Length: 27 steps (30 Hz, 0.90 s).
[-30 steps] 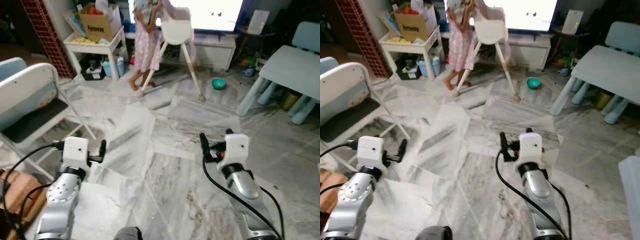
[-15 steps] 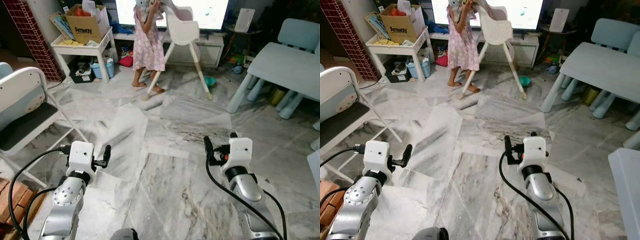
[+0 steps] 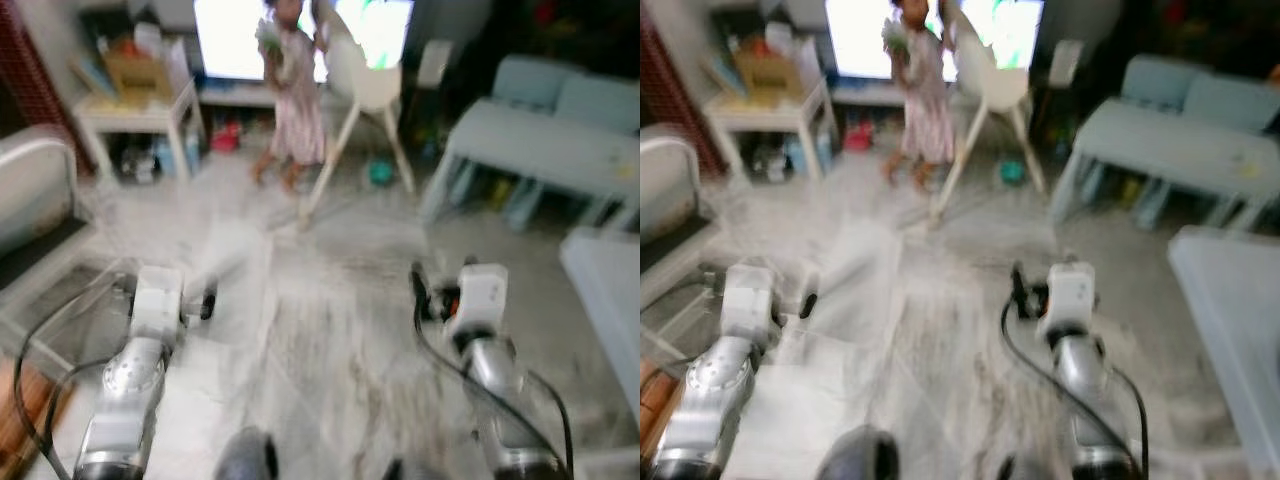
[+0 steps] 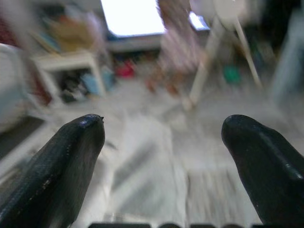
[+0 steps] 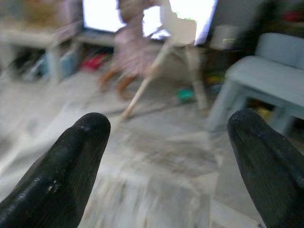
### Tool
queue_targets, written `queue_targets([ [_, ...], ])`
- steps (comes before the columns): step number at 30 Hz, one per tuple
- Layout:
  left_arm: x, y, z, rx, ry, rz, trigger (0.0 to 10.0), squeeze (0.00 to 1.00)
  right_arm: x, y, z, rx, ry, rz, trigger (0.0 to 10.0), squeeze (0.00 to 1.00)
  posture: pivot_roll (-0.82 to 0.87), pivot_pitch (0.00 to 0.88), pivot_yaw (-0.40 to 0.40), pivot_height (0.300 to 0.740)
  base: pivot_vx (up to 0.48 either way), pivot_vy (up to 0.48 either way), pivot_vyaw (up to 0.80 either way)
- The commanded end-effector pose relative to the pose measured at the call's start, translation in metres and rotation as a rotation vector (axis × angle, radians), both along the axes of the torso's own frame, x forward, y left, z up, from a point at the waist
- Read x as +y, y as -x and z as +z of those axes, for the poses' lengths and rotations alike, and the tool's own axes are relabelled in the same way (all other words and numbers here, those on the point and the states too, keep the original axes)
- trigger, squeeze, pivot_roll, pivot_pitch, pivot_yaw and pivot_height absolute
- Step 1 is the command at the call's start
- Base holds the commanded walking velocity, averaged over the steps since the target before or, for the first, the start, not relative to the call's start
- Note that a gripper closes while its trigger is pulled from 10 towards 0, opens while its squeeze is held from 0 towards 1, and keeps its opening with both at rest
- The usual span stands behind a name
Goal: Restocking fridge
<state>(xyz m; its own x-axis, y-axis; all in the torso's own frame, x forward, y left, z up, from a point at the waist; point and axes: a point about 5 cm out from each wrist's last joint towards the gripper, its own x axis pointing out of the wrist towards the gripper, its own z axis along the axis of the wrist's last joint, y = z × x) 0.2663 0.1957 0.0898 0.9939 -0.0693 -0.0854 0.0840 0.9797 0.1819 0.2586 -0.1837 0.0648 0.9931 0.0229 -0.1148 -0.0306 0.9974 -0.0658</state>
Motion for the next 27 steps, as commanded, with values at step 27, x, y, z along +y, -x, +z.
queue_targets([
  [27, 0.022, 0.012, -0.022, 0.082, -0.023, 0.099, 10.0, 0.0, 0.008, -0.011, 0.015, -0.074, -0.007, 0.059, 10.0, 0.0, 0.01, 0.0, -0.002, 0.74, -0.009, 0.202, 0.26],
])
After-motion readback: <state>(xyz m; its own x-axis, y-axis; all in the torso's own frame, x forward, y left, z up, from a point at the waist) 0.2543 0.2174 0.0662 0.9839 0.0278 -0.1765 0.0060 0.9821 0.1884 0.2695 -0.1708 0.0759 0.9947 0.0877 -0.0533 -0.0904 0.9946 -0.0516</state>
